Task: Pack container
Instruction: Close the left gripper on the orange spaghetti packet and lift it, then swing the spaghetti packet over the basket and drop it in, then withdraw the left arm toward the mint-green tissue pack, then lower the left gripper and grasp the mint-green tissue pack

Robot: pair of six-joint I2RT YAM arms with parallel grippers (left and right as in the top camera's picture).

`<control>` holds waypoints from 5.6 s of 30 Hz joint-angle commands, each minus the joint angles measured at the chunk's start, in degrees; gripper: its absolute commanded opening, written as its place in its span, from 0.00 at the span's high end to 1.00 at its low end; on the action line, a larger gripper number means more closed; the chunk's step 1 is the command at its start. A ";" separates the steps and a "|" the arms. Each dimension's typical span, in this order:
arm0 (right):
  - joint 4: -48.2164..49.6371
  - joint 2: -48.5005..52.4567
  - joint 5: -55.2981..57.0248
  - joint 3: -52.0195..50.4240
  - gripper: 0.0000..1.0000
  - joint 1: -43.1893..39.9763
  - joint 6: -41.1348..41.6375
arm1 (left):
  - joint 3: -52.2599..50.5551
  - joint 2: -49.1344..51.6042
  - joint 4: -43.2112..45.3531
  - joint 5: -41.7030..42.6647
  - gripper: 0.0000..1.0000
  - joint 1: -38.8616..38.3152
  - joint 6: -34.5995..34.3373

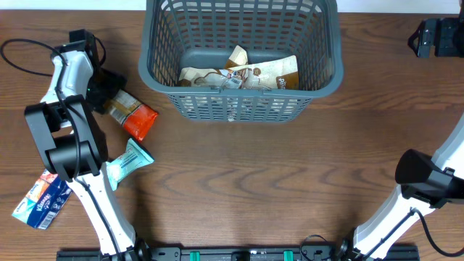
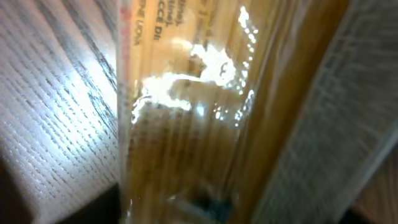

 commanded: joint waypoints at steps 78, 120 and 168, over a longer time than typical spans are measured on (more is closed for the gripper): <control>0.15 0.00 -2.86 0.07 0.02 -0.09 -2.38 | 0.68 -25.68 20.57 13.81 0.94 -36.28 105.42; 0.37 0.00 -3.69 0.07 0.02 -0.09 -2.38 | 0.13 -55.76 -26.75 -4.55 0.17 -16.76 70.40; 1.03 0.07 -3.63 0.07 0.01 -0.09 -5.60 | -48.52 -41.13 5.16 -2.71 0.02 -4.22 91.76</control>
